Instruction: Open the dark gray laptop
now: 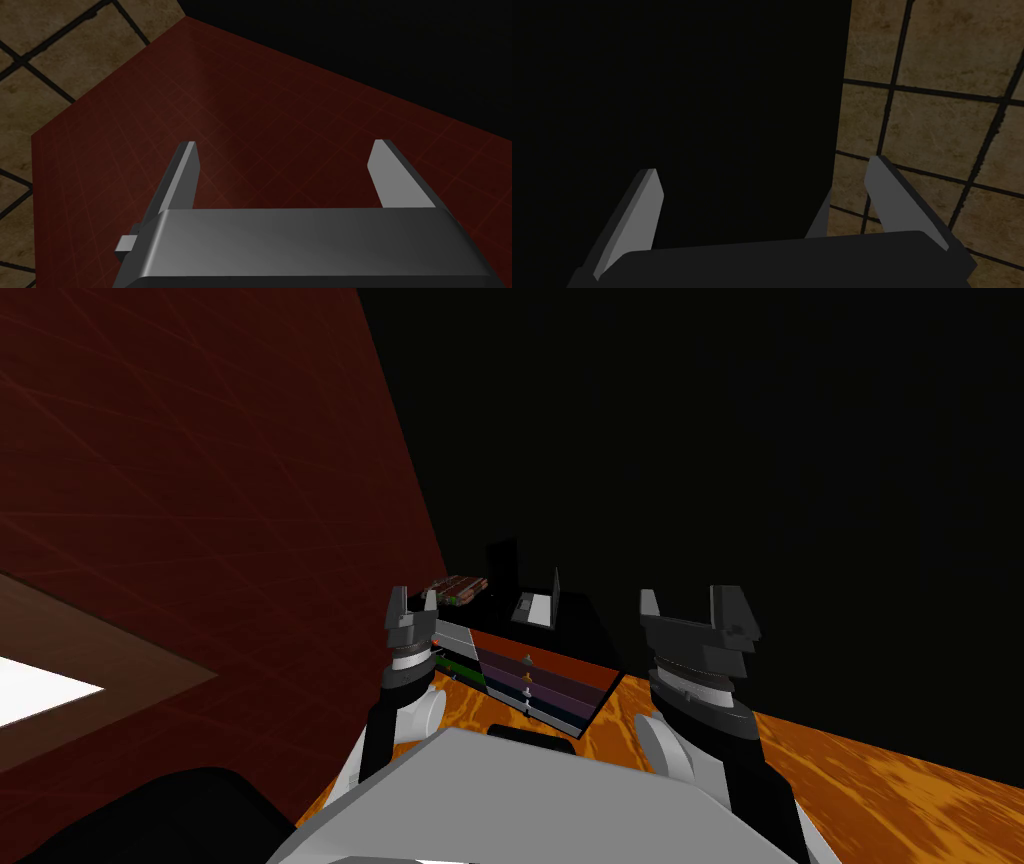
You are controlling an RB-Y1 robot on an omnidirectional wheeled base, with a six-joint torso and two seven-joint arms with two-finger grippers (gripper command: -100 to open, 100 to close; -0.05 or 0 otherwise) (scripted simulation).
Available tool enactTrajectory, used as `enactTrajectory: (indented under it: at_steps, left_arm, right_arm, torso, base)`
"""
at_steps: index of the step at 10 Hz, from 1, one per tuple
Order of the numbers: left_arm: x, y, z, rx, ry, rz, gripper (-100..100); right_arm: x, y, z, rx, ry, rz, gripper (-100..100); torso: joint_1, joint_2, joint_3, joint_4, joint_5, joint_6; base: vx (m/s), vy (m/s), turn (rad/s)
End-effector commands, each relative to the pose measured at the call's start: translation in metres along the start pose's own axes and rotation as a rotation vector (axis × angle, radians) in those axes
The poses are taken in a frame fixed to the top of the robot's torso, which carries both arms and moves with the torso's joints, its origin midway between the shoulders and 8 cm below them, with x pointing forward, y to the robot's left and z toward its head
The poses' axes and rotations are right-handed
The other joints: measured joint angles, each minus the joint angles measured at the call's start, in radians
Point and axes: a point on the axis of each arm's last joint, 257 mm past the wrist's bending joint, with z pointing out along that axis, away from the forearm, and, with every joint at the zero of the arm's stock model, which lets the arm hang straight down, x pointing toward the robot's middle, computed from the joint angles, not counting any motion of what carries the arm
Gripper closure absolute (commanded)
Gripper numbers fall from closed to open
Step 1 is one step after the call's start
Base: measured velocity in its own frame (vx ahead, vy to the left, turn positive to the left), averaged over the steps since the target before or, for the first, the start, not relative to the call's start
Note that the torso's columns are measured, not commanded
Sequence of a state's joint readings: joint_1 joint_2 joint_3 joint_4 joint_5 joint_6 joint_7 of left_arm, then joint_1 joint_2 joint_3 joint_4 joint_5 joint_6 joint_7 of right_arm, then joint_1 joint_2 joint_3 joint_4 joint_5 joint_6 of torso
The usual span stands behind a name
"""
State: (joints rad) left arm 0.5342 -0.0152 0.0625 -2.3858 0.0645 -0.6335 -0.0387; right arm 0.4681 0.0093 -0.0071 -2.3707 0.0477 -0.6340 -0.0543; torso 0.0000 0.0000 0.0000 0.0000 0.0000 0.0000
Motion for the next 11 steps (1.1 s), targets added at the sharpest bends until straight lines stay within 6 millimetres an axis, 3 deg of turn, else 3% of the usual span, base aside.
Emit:
enactTrajectory:
  at_steps: [1,9,10,11]
  left_arm:
    - [0.0000,0.0000,0.0000,0.000,0.000,0.000,0]
    - [0.0000,-0.0001,0.0001,0.000,0.000,0.000,0]
    - [0.0000,-0.0001,0.0001,0.000,0.000,0.000,0]
    - [0.0000,0.0000,0.0000,0.000,0.000,0.000,0]
  right_arm:
    - [0.0000,0.0000,0.0000,0.000,0.000,0.000,0]
    - [0.0000,0.0002,0.0001,0.000,0.000,0.000,0]
    - [0.0034,-0.0036,-0.0019,0.011,0.039,-0.023,-100]
    - [0.0052,-0.0072,-0.0039,0.023,0.068,-0.045,-100]
  torso:
    - [0.000,0.041,-0.082,0.041,0.000,0.000]
    - [0.000,0.618,-1.234,0.617,0.000,0.000]
    - [0.000,0.691,-1.382,0.691,0.000,0.000]
    - [0.000,0.725,-1.451,0.724,0.000,0.000]
  base:
    - [0.000,0.000,0.000]
    - [0.000,0.000,0.000]
    - [0.009,0.011,0.016]
    - [0.008,0.028,0.023]
